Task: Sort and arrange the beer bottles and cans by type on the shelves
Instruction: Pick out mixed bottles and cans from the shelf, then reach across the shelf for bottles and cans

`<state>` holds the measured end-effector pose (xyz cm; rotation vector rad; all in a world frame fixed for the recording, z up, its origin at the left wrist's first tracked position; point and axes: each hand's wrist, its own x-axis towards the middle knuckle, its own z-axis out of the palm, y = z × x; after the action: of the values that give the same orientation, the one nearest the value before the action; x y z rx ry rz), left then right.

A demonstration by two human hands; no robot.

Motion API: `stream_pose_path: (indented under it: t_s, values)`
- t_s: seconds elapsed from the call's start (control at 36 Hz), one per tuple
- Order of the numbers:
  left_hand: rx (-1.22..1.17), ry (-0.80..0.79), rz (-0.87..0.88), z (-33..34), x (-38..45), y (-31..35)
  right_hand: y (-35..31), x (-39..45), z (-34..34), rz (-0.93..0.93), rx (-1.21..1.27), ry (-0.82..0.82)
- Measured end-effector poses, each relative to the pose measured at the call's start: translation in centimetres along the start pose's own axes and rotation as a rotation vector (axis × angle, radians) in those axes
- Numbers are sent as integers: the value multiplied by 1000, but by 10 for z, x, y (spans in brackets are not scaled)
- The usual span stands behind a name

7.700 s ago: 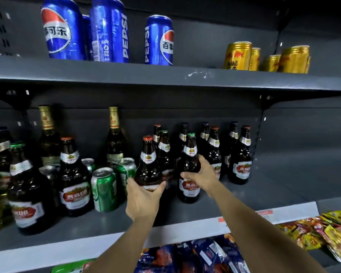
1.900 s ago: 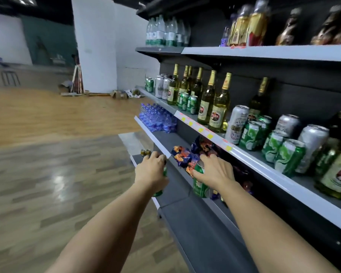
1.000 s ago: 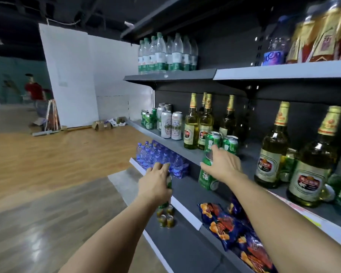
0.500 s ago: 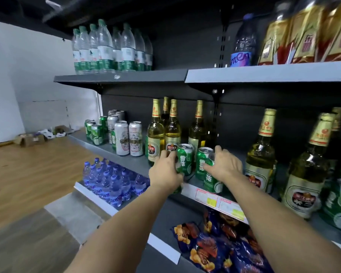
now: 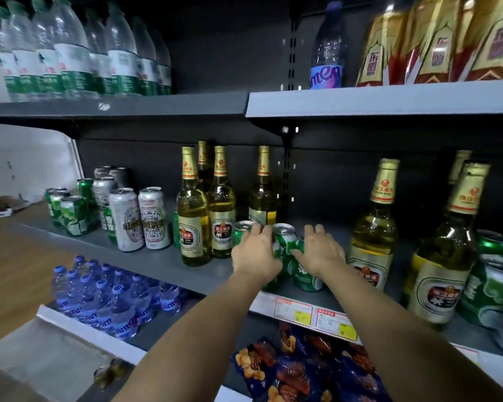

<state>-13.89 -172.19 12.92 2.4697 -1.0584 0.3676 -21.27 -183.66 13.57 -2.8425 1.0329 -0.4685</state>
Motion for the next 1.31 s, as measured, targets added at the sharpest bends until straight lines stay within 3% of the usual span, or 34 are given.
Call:
stream_pose_path:
  t_s: [0.17,0.31,0.5,0.69,0.78,1.03,1.31]
  values:
    - [-3,-28,82,6,1,-5,-4,-3,6,59,18,30]
    - [132,-24,162,9,7,-8,-8,-7,10,92,22,56]
    - [130,-85,201,7,15,-15,-12,-32,10,-25,-210,278]
    - [87,128,281,-6,-10,-1,17,-88,9,-48,-274,339]
    - [72,133,363,-7,-27,16,42,-115,3,12,-297,323]
    - [-4,10,500,10,-104,123,154,-235,-45,170,-335,193]
    - [-104,-119,708,37,-225,319,329,-405,-117,496,-403,153]
